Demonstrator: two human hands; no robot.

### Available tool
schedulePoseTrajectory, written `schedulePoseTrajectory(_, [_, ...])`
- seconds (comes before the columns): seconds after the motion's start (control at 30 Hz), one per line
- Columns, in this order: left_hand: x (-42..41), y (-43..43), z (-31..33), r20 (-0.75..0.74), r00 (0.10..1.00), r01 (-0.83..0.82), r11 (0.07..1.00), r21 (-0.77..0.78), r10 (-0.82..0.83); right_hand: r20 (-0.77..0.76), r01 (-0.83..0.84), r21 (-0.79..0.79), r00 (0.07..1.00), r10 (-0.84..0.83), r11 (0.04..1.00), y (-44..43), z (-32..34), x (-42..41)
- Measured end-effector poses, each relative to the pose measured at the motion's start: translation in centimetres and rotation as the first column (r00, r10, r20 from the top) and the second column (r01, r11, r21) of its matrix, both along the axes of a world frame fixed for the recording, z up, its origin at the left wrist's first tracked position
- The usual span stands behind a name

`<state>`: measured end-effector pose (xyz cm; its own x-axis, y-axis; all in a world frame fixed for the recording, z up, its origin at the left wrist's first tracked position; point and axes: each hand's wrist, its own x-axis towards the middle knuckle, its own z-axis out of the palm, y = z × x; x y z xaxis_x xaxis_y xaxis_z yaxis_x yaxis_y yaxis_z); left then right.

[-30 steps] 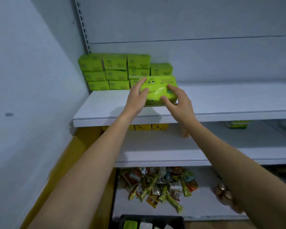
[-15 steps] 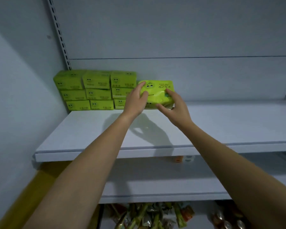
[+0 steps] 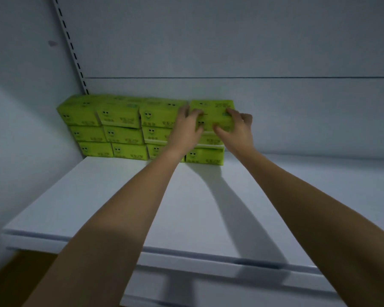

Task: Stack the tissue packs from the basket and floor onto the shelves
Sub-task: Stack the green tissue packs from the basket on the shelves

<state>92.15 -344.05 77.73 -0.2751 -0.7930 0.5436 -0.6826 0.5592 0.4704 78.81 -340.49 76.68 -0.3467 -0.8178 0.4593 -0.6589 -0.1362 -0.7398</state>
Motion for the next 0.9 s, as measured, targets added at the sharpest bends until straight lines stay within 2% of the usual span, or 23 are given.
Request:
schedulePoseTrajectory(0.07, [-0.1,-0.3,-0.8,0.073,0.988,-0.122,0.977,-0.172,0.136,-0.021,-0.004,0.011,1.000,0.004,1.000,-0.8,-0.3,0.1])
schedulePoseTrajectory(0.13, [-0.2,-0.8,-1.3,0.127,0.958,-0.199,0.917,-0.346,0.256,-0.047,0.012,-0.005,0.999,-0.012,1.000,-1.5,-0.4,0.2])
schedulePoseTrajectory(0.2, [-0.3,-1.2,-1.4,0.198,0.921,-0.237,0.886,-0.398,0.336,-0.047,0.040,-0.018,0.998,-0.041,0.999,-1.9,-0.2,0.3])
schedulePoseTrajectory(0.33, [0.2,-0.8,-1.9,0.322,0.903,-0.207,0.946,-0.251,0.283,0.003,-0.008,-0.006,1.000,0.008,1.000,-1.7,0.0,0.6])
schedulePoseTrajectory(0.4, [0.8,-0.2,-2.5,0.347,0.889,-0.225,0.944,-0.242,0.300,0.000,-0.025,0.004,1.000,0.025,1.000,-0.7,-0.1,0.8])
schedulePoseTrajectory(0.53, [2.8,2.8,-3.4,0.363,0.901,-0.183,0.967,-0.177,0.237,-0.082,0.008,-0.017,0.997,-0.010,1.000,2.8,-0.7,1.8])
schedulePoseTrajectory(0.73, [9.1,9.8,-5.7,0.217,0.969,-0.088,0.988,-0.131,0.115,-0.322,0.007,-0.021,0.947,-0.013,1.000,10.7,-4.1,7.3])
schedulePoseTrajectory(0.9, [14.4,15.1,-9.6,0.082,0.997,0.003,0.982,-0.190,0.013,-0.383,0.060,-0.017,0.922,-0.061,0.998,16.5,-7.2,11.7])
